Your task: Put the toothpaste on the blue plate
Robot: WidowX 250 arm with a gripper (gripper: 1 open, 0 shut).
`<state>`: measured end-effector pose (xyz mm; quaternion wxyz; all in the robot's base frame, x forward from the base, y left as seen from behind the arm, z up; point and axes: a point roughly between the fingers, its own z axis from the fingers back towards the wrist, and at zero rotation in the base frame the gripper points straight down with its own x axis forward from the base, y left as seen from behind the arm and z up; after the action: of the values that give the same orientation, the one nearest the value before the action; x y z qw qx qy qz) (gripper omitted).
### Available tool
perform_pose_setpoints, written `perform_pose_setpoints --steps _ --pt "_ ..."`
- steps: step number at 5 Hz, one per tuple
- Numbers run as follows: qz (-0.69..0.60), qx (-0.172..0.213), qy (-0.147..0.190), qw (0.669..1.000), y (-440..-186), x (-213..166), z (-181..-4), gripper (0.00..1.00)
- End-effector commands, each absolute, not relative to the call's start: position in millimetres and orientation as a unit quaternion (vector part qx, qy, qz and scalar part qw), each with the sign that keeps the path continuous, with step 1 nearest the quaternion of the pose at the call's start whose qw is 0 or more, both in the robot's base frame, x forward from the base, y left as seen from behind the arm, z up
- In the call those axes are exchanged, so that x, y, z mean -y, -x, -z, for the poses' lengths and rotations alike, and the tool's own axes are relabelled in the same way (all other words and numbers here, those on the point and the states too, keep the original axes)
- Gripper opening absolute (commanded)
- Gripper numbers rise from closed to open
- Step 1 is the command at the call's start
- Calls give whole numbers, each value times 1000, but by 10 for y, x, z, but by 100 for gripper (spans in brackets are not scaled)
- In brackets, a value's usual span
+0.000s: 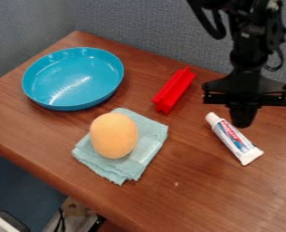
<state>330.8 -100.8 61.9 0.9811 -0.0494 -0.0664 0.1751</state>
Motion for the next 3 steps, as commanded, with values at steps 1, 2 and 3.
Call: perform_pose_setpoints --steps 1,2,3 --pt "-194 93 55 975 -3344 914 -824 0" --pt "-203 89 47 974 -3325 843 -799 0" --pt "-214 88 39 972 -3294 759 -798 0"
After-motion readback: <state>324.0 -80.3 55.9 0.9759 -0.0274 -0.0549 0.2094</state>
